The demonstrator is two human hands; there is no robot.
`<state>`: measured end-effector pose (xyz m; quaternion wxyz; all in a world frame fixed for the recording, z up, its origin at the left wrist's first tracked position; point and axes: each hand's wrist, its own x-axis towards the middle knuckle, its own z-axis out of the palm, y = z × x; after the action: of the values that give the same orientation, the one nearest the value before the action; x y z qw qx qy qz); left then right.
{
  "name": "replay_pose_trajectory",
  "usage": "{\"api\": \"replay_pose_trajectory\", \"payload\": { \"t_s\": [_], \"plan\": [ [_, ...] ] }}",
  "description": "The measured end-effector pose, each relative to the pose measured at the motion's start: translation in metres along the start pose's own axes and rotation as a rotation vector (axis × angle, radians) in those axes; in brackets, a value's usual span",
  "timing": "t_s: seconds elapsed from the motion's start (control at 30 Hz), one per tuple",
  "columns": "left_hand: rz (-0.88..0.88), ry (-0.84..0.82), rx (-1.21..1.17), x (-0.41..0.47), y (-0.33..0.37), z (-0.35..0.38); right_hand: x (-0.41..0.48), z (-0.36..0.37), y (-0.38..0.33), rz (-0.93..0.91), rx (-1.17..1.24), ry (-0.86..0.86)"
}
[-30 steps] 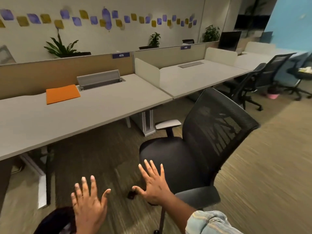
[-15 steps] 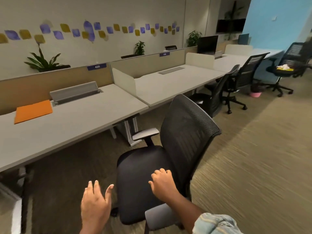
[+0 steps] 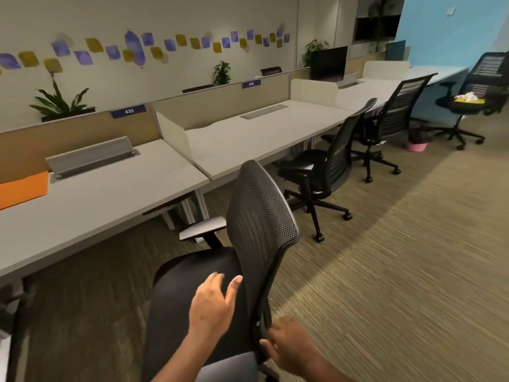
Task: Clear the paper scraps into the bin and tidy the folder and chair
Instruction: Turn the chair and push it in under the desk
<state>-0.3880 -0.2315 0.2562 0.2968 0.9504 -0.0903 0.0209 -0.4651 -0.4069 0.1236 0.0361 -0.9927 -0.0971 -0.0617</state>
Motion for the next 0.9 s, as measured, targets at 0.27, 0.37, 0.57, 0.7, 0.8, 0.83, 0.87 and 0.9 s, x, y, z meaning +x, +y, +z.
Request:
{"api": "replay_pose_trajectory", "payload": {
  "t_s": [0.27, 0.37, 0.57, 0.7, 0.8, 0.83, 0.87, 0.9],
  "plan": [
    [-0.077, -0.083, -0.084, 0.055, 0.115, 0.014, 0.06, -0.054, 0.116, 0.474, 0.314, 0.159],
    [-0.062, -0.082, -0.07, 0.074, 0.146, 0.02, 0.099, -0.081, 0.147, 0.482, 0.325, 0.266],
    [-0.177, -0.221, -0.019, 0.096, 0.179, 0.045, 0.173, -0.14, 0.193, 0.321, 0.329, 0.29],
    [-0.287, -0.285, -0.043, 0.105, 0.184, 0.058, 0.212, -0.167, 0.203, 0.145, 0.308, 0.182],
    [-0.28, -0.302, -0.032, 0.106, 0.185, 0.06, 0.234, -0.173, 0.2, 0.039, 0.255, 0.072],
    [-0.265, -0.306, -0.031, 0.106, 0.184, 0.06, 0.24, -0.173, 0.197, 0.002, 0.226, 0.044],
    [-0.252, -0.308, -0.034, 0.106, 0.183, 0.06, 0.246, -0.172, 0.195, -0.04, 0.194, 0.023],
    [-0.241, -0.307, -0.036, 0.107, 0.182, 0.06, 0.252, -0.171, 0.193, -0.08, 0.162, 0.009]
  ]
}}
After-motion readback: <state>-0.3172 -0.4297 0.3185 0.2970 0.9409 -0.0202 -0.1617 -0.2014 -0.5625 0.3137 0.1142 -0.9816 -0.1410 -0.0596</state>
